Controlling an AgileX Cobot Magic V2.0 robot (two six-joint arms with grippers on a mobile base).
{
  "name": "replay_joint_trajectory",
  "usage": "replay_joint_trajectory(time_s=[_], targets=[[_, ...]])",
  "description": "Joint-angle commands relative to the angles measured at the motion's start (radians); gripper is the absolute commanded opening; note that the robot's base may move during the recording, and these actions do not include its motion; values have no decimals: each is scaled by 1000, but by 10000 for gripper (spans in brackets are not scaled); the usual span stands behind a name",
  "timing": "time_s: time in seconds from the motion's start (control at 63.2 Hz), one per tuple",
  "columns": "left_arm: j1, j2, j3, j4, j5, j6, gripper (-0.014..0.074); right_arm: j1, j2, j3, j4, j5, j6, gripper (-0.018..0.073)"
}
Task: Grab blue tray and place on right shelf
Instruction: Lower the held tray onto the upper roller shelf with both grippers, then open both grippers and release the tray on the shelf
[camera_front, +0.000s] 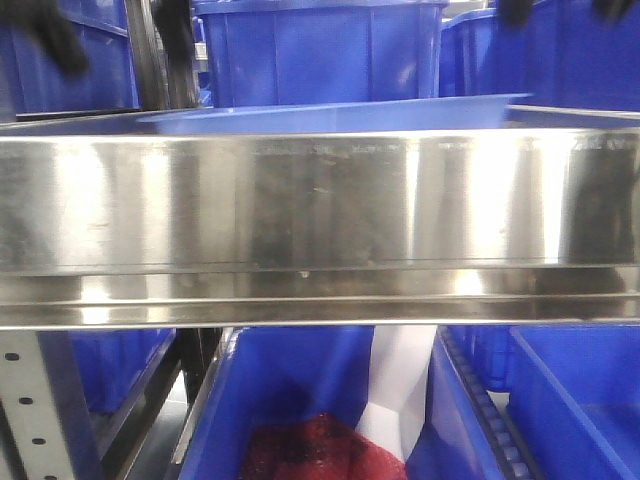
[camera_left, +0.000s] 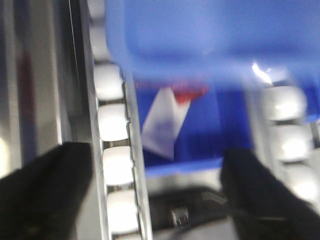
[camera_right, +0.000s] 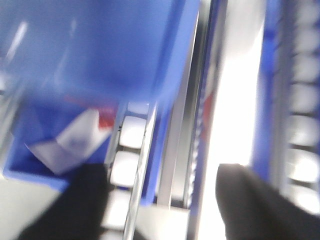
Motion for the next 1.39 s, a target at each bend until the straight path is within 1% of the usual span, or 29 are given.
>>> replay_joint_trajectory(time_s=[0.0,0.063,0.095,0.19,0.222,0.269,0.396,0.443,0.554,0.681,0.776,0.871,0.997,1.108,1.377], targets=[[-56,-141,-2,57,-65,3,237,-4,-133,11,-23,-75,-4,349],[-90,-213,45,79,-102,3,147,-4,-199,63,-23,-104,-4,249],[-110,-255,77,85,-126,3,100,-4,-230,87,-23,-120,-4,212],[-152,-368,182,85,-192,3,-21,-4,-341,178,-23,-168,-4,100],[-165,-420,233,85,-228,3,-54,-4,-392,234,-23,-190,-4,60],[-176,-492,304,85,-270,3,-43,-4,-460,304,-23,-222,-4,58],[-176,-669,466,86,-354,3,-45,-4,-625,483,-23,-317,-7,58],[-176,-742,540,97,-389,3,-48,-2,-685,551,-23,-358,-12,58],[-176,-918,701,97,-455,4,-48,1,-849,725,-23,-439,-39,58],[-176,-1100,850,97,-496,4,-48,1,-1037,896,-27,-541,-46,58],[-176,-1235,945,107,-519,6,-48,1,-1185,1026,-39,-646,-46,58],[-176,-1335,1003,132,-519,6,-48,1,-1312,1119,-41,-722,-46,58],[-176,-1429,1044,141,-517,6,-48,1,-1399,1197,-41,-764,-46,58],[-176,-1468,1045,135,-511,6,-48,1,-1406,1207,-41,-770,-46,58],[-176,-1469,1045,135,-511,6,-48,1,-1406,1207,-41,-771,-46,57]])
